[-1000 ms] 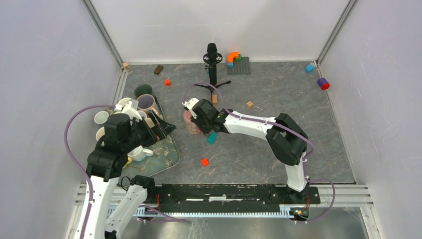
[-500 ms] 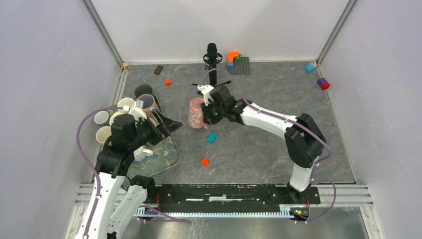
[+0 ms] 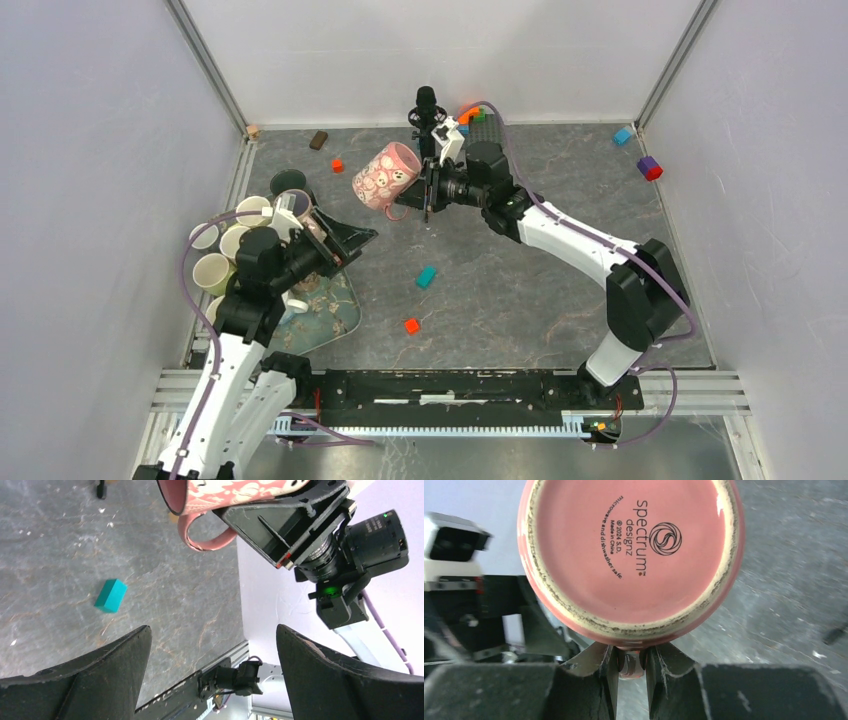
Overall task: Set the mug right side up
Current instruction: Turn over the cup at the center of the board.
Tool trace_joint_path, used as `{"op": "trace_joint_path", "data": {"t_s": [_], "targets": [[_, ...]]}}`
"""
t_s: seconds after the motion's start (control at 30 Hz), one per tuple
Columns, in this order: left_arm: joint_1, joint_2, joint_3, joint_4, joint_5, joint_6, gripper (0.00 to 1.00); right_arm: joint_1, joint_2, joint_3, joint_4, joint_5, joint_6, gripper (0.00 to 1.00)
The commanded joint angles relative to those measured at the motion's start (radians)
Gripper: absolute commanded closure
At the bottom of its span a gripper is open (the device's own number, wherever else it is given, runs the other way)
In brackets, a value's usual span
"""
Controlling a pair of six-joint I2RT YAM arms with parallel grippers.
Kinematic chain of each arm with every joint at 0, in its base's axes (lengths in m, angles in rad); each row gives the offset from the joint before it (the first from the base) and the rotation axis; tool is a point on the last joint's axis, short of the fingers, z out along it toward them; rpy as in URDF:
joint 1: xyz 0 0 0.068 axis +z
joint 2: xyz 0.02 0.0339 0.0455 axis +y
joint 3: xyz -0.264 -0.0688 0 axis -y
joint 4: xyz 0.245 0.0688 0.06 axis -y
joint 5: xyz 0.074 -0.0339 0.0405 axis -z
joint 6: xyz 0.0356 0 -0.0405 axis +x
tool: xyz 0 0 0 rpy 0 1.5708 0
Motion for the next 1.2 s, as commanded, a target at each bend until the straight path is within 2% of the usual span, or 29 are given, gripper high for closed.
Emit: {"op": "trace_joint_path", "data": {"t_s": [0.0,0.17,0.33,0.73,0.9,1.17], "targets": [[-0.008,0.034,-0.019,0.253,0.039,-0.084,0.0,-0.015,-0.096,-0.001,0.357,-0.101,0.216,1.0],[-0.029,0.1,-0.051,0.485,0.045,-0.145,0.03,-0.03,-0.1,-0.024,0.487,-0.134,0.351,1.0],[-0.042,0.193,-0.053,0.677,0.053,-0.19,0.13,-0.043,-0.108,-0.049,0.582,-0.155,0.45,1.0],[-0.127,0.336,-0.061,0.96,0.017,-0.288,0.34,-0.049,-0.115,-0.093,0.695,-0.166,0.569,1.0],[-0.146,0.359,-0.049,0.988,0.015,-0.292,0.43,-0.055,-0.11,-0.11,0.743,-0.173,0.62,1.0],[-0.169,0.371,-0.04,0.999,0.017,-0.283,0.48,-0.053,-0.093,-0.122,0.801,-0.18,0.681,1.0]]}}
